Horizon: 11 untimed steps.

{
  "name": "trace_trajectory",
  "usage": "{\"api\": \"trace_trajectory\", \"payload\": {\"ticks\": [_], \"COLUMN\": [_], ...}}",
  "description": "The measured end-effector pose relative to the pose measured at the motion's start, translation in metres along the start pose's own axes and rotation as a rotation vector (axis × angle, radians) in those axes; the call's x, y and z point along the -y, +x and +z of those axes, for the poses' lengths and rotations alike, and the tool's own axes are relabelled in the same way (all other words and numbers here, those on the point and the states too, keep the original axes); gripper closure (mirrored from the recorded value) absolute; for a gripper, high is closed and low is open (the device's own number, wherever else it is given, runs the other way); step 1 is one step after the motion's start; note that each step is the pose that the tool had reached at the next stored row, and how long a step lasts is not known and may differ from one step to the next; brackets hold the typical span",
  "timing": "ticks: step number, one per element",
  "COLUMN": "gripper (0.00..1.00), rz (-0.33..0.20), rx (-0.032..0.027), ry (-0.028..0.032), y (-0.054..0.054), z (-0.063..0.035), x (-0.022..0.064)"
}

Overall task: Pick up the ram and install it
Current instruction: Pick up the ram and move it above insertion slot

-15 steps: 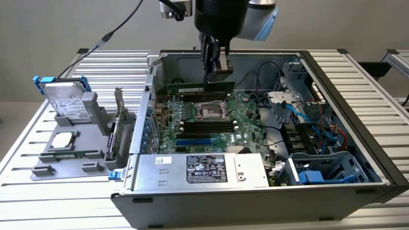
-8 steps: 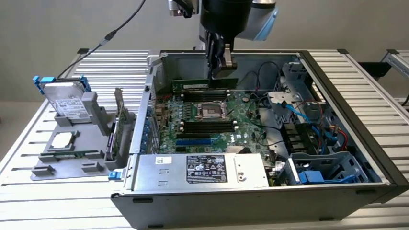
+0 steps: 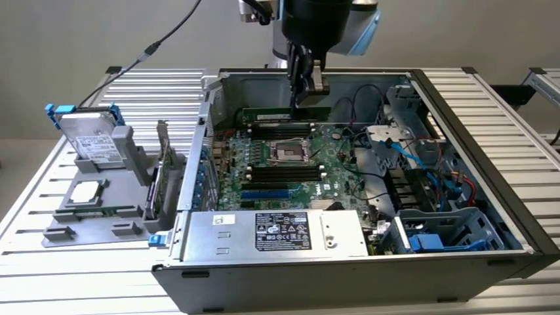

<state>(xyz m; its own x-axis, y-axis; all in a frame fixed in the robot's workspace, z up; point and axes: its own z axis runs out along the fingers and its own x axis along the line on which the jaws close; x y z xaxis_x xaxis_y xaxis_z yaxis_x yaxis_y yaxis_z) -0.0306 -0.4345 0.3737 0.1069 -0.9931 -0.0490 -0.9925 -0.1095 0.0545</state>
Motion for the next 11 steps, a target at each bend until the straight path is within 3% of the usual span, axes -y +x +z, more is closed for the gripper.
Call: {"api": "trace_trajectory", "payload": {"ticks": [11], "gripper": [0.86], "rz": [0.018], "rx": [0.001], "ry": [0.0009], "y": [-0.015], "z": [0.0047], "x": [0.0058]}}
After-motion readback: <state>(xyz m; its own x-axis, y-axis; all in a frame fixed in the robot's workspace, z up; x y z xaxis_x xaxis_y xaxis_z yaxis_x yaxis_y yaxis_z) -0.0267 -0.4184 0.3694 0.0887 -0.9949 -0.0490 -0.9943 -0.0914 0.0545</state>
